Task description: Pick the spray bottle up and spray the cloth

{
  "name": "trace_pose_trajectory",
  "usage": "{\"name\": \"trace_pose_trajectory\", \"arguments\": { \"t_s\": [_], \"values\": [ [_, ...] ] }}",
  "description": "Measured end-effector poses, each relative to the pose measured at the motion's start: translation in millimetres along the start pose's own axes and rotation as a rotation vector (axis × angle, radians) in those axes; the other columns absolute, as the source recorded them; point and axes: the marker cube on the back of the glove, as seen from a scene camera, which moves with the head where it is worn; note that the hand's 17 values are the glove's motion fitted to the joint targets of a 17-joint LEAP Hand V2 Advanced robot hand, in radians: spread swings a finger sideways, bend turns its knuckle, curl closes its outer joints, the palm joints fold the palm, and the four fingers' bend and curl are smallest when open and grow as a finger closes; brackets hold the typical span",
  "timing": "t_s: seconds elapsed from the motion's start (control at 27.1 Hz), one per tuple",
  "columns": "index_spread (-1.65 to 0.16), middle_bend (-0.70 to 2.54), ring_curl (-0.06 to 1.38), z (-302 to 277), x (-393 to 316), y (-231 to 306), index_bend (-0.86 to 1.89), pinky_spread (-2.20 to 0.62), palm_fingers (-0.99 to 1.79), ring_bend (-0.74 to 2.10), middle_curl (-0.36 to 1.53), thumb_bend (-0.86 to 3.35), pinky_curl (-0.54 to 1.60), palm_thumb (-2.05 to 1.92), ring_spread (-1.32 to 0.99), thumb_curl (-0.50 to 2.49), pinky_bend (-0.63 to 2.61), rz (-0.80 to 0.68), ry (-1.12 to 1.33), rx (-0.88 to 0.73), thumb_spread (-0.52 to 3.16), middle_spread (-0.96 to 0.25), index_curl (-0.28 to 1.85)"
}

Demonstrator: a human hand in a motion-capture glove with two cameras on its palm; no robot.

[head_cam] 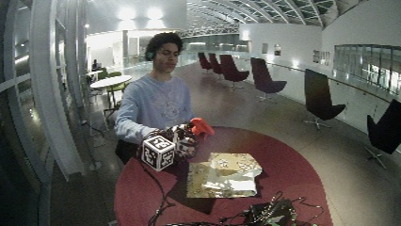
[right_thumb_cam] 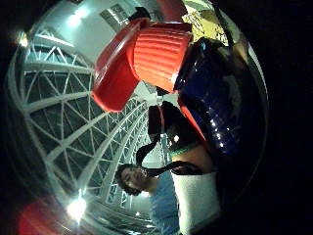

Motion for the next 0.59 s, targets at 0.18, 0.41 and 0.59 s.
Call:
{"name": "trace_pose_trajectory", "arguments": {
  "t_s": [0.18,0.41,0.59],
  "values": [
    [-0.17,0.29,0.39,0,1,-8,0.16,0.27,1.09,0.44,0.45,-0.02,0.30,0.60,-0.01,0.34,0.17,0.053,0.016,0.013,1.15,-0.03,0.40],
    [-0.16,0.28,0.39,-2,-2,-16,0.15,0.27,1.09,0.44,0.46,-0.02,0.30,0.59,-0.01,0.34,0.17,0.120,0.041,0.031,1.15,-0.03,0.40],
    [-0.16,0.28,0.40,-1,-3,-21,0.15,0.27,1.09,0.44,0.46,-0.02,0.30,0.59,-0.01,0.35,0.18,0.171,0.063,0.022,1.15,-0.03,0.40]
  ]
}}
